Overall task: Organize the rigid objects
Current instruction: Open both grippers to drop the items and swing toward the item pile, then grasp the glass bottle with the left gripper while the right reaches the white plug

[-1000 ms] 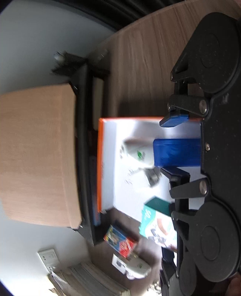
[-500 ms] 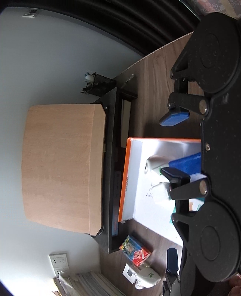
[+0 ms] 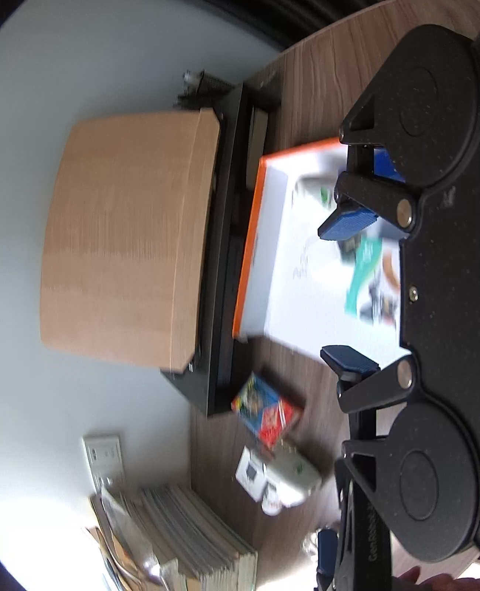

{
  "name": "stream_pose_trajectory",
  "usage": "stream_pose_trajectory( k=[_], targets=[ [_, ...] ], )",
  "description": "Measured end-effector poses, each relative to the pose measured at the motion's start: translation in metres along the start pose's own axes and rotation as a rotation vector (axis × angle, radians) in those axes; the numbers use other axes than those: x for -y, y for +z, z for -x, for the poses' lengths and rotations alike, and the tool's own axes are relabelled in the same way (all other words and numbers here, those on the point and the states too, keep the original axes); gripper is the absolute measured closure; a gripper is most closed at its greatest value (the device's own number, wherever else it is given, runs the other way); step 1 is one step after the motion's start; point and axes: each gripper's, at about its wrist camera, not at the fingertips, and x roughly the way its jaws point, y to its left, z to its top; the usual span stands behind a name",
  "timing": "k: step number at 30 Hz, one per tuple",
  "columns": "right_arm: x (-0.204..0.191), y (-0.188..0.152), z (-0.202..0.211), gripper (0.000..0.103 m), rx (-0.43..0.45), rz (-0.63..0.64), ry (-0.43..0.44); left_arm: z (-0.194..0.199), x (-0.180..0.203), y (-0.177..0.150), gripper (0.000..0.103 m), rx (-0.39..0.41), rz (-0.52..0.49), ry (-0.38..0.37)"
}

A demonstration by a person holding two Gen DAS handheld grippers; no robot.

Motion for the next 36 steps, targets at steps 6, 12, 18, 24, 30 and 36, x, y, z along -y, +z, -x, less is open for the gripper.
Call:
stream_pose_trajectory(
  k=[6, 12, 18, 24, 30, 36],
  targets=[
    [-0.037, -0.005, -0.004, 0.026, -0.008, 0.011, 0.038, -0.008, -0.073, -0.014, 0.0, 0.027, 0.021, 0.096],
    [-0.063, -0.013, -0.013, 0.026, -0.049, 0.025, 0.056, -0.023, -0.105, -0.02, 0.0, 0.041, -0.019, 0.085],
    [-0.081, -0.014, -0.024, 0.026, -0.082, 0.036, 0.07, -0.043, -0.11, -0.017, 0.0, 0.048, -0.067, 0.054],
    [-0.1, -0.008, -0.036, 0.026, -0.091, 0.064, 0.107, -0.052, -0.114, -0.022, 0.021, 0.085, -0.098, 0.036],
    [-0.126, 0.003, -0.058, 0.024, -0.1, 0.104, 0.185, -0.046, -0.123, -0.022, 0.021, 0.089, -0.039, 0.015],
    [-0.154, 0.015, -0.093, 0.02, -0.113, 0.115, 0.268, -0.027, -0.139, -0.021, 0.021, 0.094, 0.041, 0.031]
  ],
)
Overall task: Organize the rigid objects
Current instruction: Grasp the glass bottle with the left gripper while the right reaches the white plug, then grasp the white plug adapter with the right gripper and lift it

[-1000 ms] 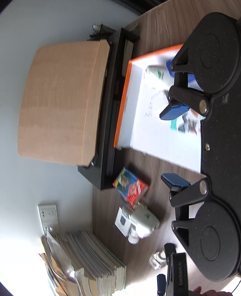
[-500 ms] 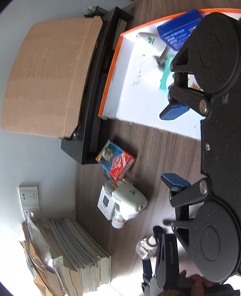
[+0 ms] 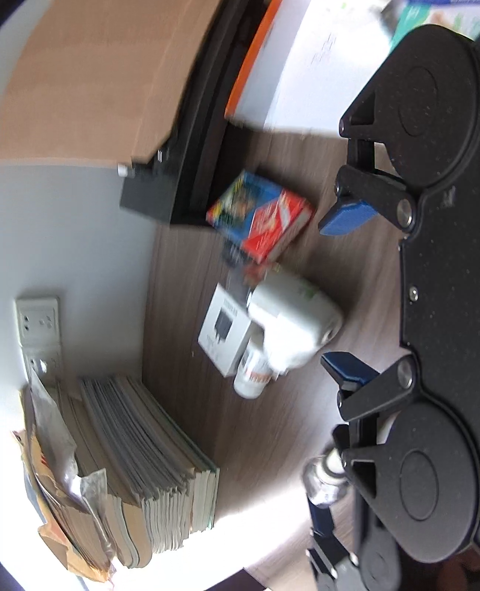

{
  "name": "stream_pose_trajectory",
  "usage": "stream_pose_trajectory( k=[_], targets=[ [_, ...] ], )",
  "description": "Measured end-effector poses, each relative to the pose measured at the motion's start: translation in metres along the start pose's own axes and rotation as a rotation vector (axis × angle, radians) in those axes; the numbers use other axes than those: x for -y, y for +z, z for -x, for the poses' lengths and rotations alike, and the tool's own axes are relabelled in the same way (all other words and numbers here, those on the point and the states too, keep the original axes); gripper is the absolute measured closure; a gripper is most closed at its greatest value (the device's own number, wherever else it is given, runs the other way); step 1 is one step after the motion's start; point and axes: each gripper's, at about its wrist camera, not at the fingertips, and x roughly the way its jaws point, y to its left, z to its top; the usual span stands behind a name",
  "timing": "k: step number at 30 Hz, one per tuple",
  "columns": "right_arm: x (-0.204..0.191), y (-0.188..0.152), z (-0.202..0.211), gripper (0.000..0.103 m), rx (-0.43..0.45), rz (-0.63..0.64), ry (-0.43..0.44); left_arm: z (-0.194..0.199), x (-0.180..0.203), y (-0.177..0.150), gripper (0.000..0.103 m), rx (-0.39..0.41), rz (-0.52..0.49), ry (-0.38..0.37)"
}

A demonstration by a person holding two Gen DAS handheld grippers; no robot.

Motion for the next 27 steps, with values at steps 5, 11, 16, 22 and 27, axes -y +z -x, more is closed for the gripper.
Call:
stream_pose_trajectory(
  k=[5, 11, 16, 22, 27],
  targets=[
    [-0.012, 0.011, -0.034, 0.016, -0.026, 0.013, 0.033, 0.013, -0.015, 0.003, 0.021, 0.009, 0.06, 0.02],
    [-0.02, 0.02, -0.064, 0.007, -0.026, 0.019, 0.016, 0.02, -0.024, 0.001, 0.021, 0.006, 0.093, 0.027],
    [-0.017, 0.024, -0.077, 0.008, -0.027, -0.006, 0.045, 0.02, -0.023, 0.001, 0.021, 0.006, 0.105, 0.021],
    [-0.011, 0.017, -0.06, 0.009, -0.019, -0.028, 0.058, 0.021, -0.017, 0.004, 0.021, 0.017, 0.114, 0.003],
    [-0.004, 0.011, -0.024, 0.009, 0.023, -0.019, 0.04, 0.023, -0.002, 0.012, 0.021, 0.029, 0.099, -0.034]
  ],
)
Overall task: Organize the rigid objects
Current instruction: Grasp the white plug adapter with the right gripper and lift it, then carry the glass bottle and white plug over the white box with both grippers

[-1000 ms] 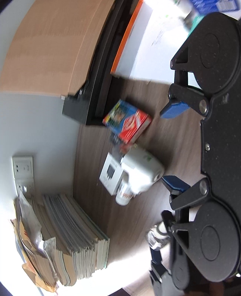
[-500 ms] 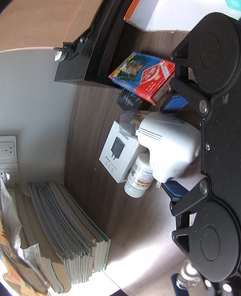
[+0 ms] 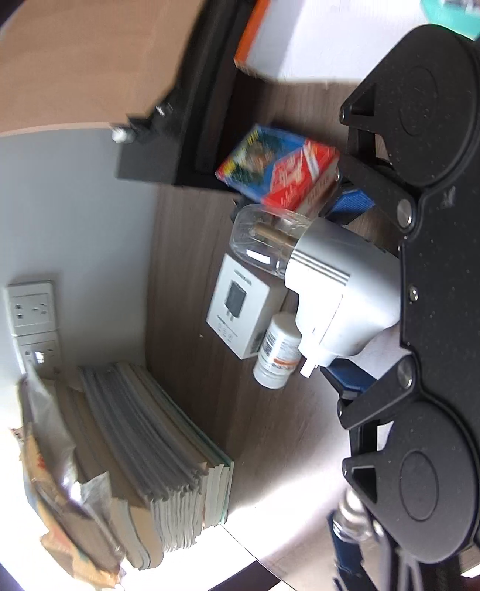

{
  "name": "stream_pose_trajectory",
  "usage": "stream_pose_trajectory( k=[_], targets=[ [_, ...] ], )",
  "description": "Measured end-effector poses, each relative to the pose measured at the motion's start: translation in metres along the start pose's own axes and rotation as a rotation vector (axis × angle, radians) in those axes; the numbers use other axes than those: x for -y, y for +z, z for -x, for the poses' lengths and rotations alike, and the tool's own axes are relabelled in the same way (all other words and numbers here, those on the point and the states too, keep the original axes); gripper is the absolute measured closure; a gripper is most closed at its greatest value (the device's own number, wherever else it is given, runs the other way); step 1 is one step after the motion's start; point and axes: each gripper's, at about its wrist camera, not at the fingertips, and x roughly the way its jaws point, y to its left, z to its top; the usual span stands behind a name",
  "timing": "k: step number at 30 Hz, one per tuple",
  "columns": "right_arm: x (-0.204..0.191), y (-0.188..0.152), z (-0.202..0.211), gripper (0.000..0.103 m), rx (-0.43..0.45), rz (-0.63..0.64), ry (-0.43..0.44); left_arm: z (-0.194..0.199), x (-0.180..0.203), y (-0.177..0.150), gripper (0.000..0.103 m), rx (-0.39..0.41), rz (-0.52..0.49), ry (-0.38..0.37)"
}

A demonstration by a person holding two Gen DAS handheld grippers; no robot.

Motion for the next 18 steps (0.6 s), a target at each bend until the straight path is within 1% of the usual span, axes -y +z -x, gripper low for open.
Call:
stream_pose_trajectory(
  k=[3, 6, 11, 14, 18],
  targets=[
    [0.009, -0.003, 0.026, 0.009, 0.027, -0.019, -0.014, 0.001, 0.013, 0.003, 0.021, 0.001, -0.013, -0.031],
    [0.022, -0.006, 0.051, 0.009, 0.042, -0.044, -0.051, 0.003, 0.032, 0.005, 0.021, 0.005, -0.035, -0.061],
    [0.057, -0.022, 0.099, 0.009, 0.07, -0.085, -0.116, 0.006, 0.067, 0.001, 0.021, 0.009, -0.069, -0.108],
    [0.078, -0.035, 0.121, 0.009, 0.082, -0.09, -0.149, 0.005, 0.086, -0.007, 0.021, 0.006, -0.086, -0.103],
    [0.109, -0.05, 0.149, 0.009, 0.091, -0.12, -0.18, 0.007, 0.102, -0.014, 0.021, -0.026, -0.063, -0.091]
  ],
)
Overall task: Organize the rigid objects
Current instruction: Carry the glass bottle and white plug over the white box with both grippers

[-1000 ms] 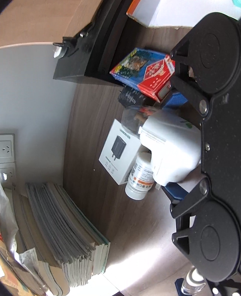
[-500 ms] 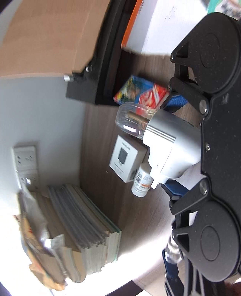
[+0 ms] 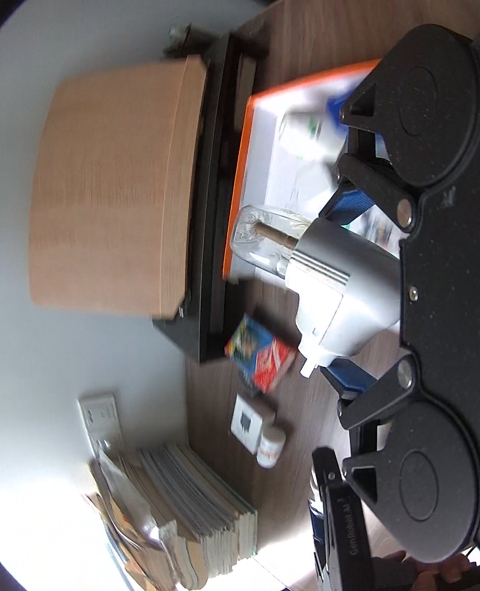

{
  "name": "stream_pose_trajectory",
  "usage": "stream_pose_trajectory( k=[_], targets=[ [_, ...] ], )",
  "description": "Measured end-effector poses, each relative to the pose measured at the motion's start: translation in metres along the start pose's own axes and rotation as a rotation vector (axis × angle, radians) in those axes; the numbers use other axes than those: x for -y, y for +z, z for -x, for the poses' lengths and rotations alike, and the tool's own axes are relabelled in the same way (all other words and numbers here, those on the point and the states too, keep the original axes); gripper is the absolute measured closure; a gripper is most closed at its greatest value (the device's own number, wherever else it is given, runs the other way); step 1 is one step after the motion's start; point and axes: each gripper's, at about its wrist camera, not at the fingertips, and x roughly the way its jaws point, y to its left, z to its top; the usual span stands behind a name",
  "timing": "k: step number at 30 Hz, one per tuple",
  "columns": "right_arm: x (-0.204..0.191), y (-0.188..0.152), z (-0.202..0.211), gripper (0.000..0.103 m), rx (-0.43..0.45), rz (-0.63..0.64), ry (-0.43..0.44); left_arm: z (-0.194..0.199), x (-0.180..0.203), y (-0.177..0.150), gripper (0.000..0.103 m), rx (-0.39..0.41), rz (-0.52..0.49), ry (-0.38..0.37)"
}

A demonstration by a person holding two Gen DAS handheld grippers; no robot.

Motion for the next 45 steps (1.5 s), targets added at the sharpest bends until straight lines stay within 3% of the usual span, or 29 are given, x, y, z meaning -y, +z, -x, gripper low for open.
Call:
stream_pose_trajectory(
  k=[5, 15, 20, 31, 45],
  targets=[
    [0.037, -0.004, 0.028, 0.009, 0.023, -0.01, -0.03, 0.009, 0.034, 0.007, 0.021, 0.016, -0.017, -0.011],
    [0.093, -0.014, 0.059, 0.009, 0.054, -0.048, -0.103, 0.006, 0.119, 0.016, 0.021, 0.024, -0.096, -0.146],
    [0.114, -0.018, 0.067, 0.009, 0.059, -0.069, -0.126, -0.004, 0.143, 0.016, 0.021, 0.013, -0.132, -0.168],
    [0.129, -0.004, 0.059, 0.009, 0.072, -0.063, -0.124, -0.017, 0.164, 0.021, 0.021, 0.013, -0.157, -0.169],
    [0.132, 0.03, 0.021, 0.009, 0.069, -0.069, -0.095, -0.031, 0.162, 0.033, 0.021, 0.022, -0.148, -0.136]
  ],
)
